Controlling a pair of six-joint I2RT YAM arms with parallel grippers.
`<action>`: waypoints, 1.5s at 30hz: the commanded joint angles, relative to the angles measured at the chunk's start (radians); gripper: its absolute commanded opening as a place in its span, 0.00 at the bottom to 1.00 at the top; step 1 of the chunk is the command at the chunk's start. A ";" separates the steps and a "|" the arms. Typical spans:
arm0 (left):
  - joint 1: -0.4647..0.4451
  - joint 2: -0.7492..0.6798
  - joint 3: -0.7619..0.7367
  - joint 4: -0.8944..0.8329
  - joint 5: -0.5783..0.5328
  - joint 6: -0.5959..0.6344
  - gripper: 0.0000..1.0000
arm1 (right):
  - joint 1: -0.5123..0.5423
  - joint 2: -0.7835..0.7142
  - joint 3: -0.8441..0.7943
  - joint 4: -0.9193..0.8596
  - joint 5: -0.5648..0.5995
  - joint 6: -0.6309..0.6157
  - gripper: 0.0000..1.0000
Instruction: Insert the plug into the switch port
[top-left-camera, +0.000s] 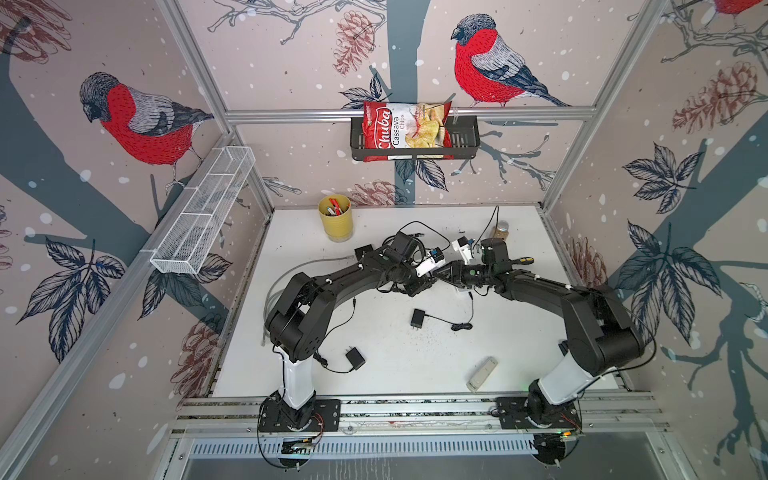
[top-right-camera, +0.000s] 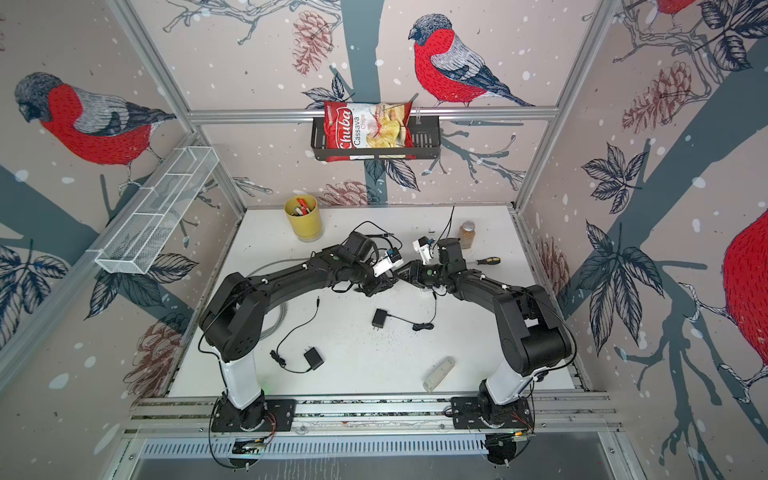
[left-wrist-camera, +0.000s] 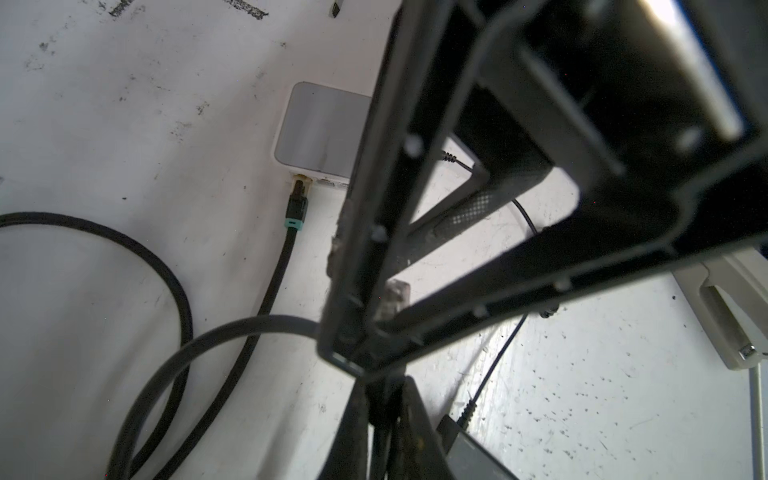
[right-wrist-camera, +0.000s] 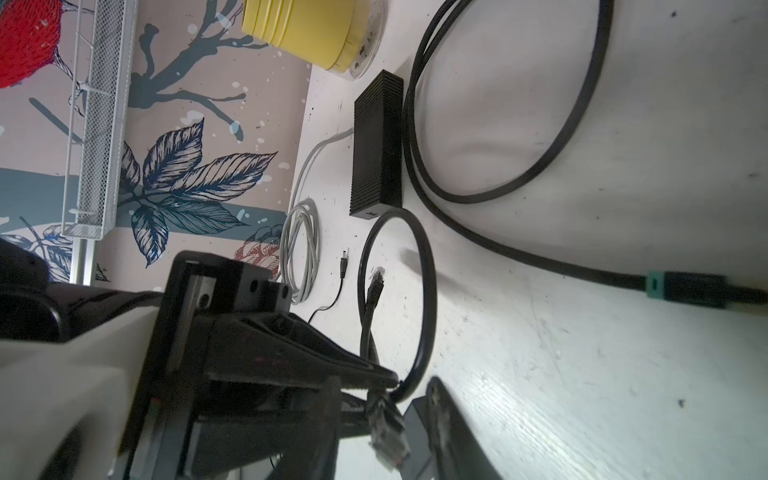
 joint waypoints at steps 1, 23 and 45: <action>0.005 0.004 0.016 -0.009 0.054 0.019 0.05 | 0.002 -0.013 -0.017 0.018 -0.040 -0.028 0.34; 0.024 0.026 0.032 -0.062 0.154 0.058 0.02 | -0.038 -0.052 -0.073 0.089 -0.101 -0.001 0.36; 0.030 0.018 0.021 -0.048 0.171 0.049 0.02 | -0.027 -0.058 -0.105 0.112 -0.121 -0.013 0.22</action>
